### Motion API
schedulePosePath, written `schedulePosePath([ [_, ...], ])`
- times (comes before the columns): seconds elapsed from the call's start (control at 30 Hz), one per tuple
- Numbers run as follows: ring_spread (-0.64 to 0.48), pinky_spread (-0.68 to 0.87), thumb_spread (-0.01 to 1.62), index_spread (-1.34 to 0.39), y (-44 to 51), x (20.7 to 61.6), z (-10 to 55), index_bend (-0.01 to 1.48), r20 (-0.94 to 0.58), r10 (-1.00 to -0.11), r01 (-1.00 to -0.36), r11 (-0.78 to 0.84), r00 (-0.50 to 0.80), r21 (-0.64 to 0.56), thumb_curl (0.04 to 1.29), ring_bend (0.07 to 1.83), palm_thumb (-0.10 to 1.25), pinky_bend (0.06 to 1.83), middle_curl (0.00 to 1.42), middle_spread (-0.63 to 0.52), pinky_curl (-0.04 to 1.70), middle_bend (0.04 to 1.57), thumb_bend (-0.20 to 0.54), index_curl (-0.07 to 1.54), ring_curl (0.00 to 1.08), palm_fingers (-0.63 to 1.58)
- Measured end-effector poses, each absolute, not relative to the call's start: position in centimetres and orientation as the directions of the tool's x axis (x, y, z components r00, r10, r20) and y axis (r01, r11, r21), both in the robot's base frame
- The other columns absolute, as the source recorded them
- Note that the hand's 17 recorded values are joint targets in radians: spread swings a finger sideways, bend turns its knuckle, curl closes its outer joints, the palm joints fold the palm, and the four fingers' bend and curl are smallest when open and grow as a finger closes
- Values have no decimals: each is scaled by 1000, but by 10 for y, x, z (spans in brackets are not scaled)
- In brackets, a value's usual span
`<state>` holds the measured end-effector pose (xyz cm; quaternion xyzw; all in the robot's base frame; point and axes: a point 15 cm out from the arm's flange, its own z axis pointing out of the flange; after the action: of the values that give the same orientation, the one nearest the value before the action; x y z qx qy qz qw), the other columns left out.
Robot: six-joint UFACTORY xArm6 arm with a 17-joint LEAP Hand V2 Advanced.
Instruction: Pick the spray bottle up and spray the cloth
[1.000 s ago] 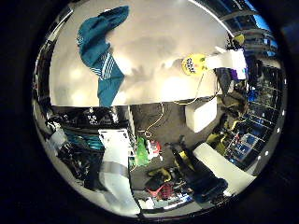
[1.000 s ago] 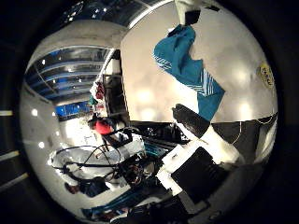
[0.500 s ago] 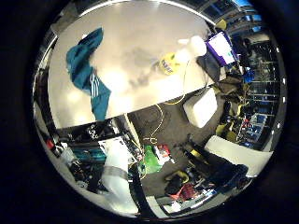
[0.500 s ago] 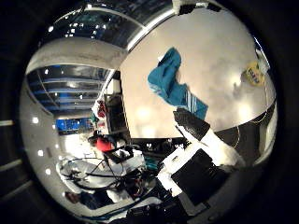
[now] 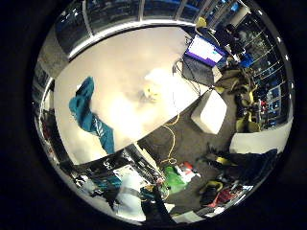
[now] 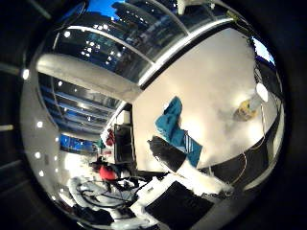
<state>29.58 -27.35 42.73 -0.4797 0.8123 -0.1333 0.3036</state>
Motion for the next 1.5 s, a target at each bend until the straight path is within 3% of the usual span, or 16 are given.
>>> schedulePosePath([
  [0.1, 133, 399, 1028, -374, -328, 267, 414, 167, -417, -798, -612, 602, -435, -514, 286, 203, 448, 261, 335, 17, 304, 201, -28, 306, 243, 244],
  [0.63, 158, 397, 1011, -318, -457, 177, 328, 159, -645, -549, -460, 827, -532, -324, 279, 233, 400, 302, 336, 46, 313, 196, -25, 284, 257, 185],
  [0.83, 158, 394, 1009, -305, -460, 146, 306, 162, -647, -549, -463, 826, -529, -322, 282, 230, 409, 305, 335, 53, 314, 196, -26, 286, 258, 172],
  [1.5, 174, 381, 1022, -278, -400, 147, 217, 160, -741, -498, -530, 817, -450, -227, 279, 232, 421, 296, 337, 76, 310, 195, -27, 287, 262, 145],
])
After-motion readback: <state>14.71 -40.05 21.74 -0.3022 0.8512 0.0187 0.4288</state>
